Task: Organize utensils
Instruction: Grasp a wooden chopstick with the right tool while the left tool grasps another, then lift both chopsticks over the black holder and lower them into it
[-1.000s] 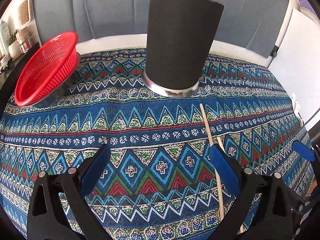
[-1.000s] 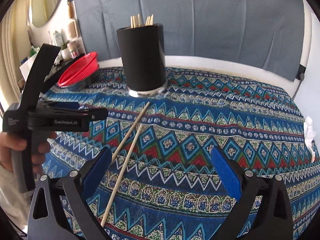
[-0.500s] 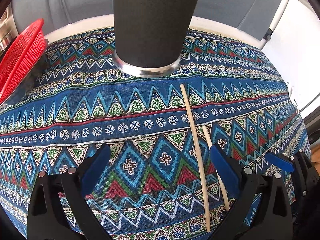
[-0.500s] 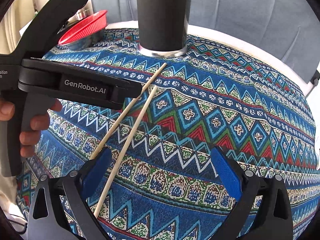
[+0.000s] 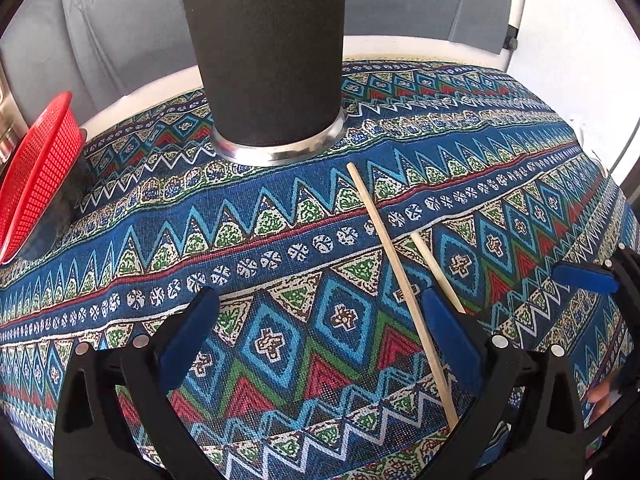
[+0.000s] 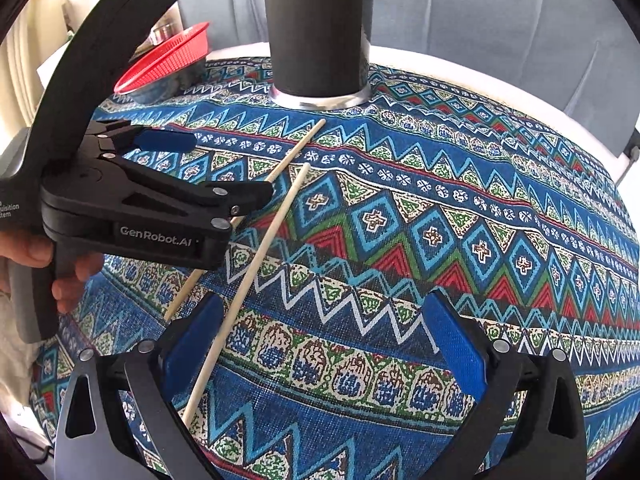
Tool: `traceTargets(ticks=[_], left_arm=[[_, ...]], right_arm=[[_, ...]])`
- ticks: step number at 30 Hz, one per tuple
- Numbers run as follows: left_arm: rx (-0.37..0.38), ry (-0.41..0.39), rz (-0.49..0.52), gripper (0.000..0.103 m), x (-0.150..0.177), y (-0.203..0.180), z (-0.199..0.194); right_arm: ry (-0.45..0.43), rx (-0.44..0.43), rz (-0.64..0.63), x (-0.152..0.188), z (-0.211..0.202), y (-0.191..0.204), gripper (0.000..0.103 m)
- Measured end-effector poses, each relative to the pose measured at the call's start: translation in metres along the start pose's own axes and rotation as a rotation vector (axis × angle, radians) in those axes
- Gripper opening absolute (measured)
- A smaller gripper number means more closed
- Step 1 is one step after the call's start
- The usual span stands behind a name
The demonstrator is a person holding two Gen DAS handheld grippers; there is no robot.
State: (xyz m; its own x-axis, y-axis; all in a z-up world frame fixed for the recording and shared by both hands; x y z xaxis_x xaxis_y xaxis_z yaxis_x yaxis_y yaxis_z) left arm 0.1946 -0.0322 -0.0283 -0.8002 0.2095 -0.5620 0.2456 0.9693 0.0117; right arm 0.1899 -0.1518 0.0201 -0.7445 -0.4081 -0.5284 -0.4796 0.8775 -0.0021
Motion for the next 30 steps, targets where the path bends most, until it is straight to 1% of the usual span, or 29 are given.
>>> traceTargets(ticks=[1,3,7,8,9,10,11,12,13,14,15,16,17,18,19,20,22,24,25,27,30], left_arm=[[0.011,-0.013,0.015,0.098,0.003,0.002,-0.002],[0.029,-0.013,0.028,0.098,0.005,0.005,-0.003],[0.041,-0.011,0.05,0.098,0.01,0.009,-0.007],[0.043,-0.01,0.054,0.097,0.011,0.011,-0.008],[0.044,-0.008,0.058,0.093,0.012,0.014,-0.01],[0.042,-0.003,0.058,0.086,0.012,0.015,-0.012],[0.041,0.002,0.057,0.082,0.013,0.019,-0.014],[0.039,0.005,0.063,0.073,0.014,0.022,-0.017],[0.042,0.01,0.067,0.063,0.015,0.027,-0.02],[0.043,0.015,0.067,0.057,0.017,0.032,-0.022],[0.036,0.017,0.068,0.045,0.019,0.038,-0.025],[0.031,0.021,0.07,0.033,0.021,0.043,-0.028],[0.025,0.027,0.072,0.026,0.022,0.049,-0.03],[0.009,0.042,0.079,0.009,0.024,0.053,-0.033],[-0.041,0.053,0.094,0.005,0.027,0.058,-0.035],[-0.08,0.05,0.109,0.005,0.03,0.062,-0.037],[-0.087,0.043,0.104,0.005,0.036,0.073,-0.041],[-0.089,0.054,0.058,0.005,0.038,0.085,-0.044],[-0.096,0.057,0.051,0.005,0.039,0.089,-0.044],[-0.116,0.059,0.035,0.005,0.041,0.097,-0.046],[-0.115,0.067,-0.036,0.005,0.039,0.11,-0.048]], right_arm=[[0.014,0.001,0.0,-0.002,0.001,0.0,0.096],[0.04,-0.004,-0.01,-0.007,0.002,0.0,0.096],[0.086,-0.045,-0.09,-0.013,0.004,-0.005,0.094],[0.106,-0.051,-0.101,-0.014,0.004,-0.007,0.093],[0.116,-0.056,-0.107,-0.015,0.003,-0.011,0.09],[0.117,-0.056,-0.112,-0.016,0.001,-0.014,0.079],[0.116,-0.054,-0.11,-0.017,-0.002,-0.018,0.062],[0.118,-0.053,-0.107,-0.019,-0.004,-0.024,0.055],[0.123,-0.059,-0.115,-0.021,-0.005,-0.03,0.04],[0.122,-0.062,-0.131,-0.021,-0.007,-0.035,0.027],[0.123,-0.067,-0.135,-0.021,-0.007,-0.041,0.022],[0.125,-0.06,-0.124,-0.022,-0.008,-0.049,0.007],[0.124,-0.041,-0.107,-0.022,-0.008,-0.056,0.004],[0.117,-0.019,-0.089,-0.023,-0.007,-0.064,0.004],[0.102,0.009,-0.071,-0.023,-0.007,-0.072,0.004],[0.085,0.021,-0.054,-0.022,-0.008,-0.079,0.004],[0.073,-0.025,0.01,-0.02,-0.009,-0.094,0.004],[0.067,-0.05,0.088,-0.017,-0.012,-0.11,0.005],[0.063,-0.055,0.122,-0.015,-0.013,-0.119,0.005],[0.054,-0.06,0.166,-0.012,-0.017,-0.133,0.005],[0.036,-0.052,0.219,-0.008,-0.025,-0.148,0.005]])
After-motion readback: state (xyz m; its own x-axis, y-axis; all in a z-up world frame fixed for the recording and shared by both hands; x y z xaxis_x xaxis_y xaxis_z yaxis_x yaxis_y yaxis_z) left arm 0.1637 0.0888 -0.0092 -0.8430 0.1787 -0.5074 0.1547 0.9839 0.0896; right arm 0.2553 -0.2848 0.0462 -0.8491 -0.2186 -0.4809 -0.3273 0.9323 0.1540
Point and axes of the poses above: each gripper's, at about its wrist camera, not at the fingertips, and z roughly the way its jaws point, y to its left, x to its underside, the point moved 1 cm from there along z, roughly the way its jaws point
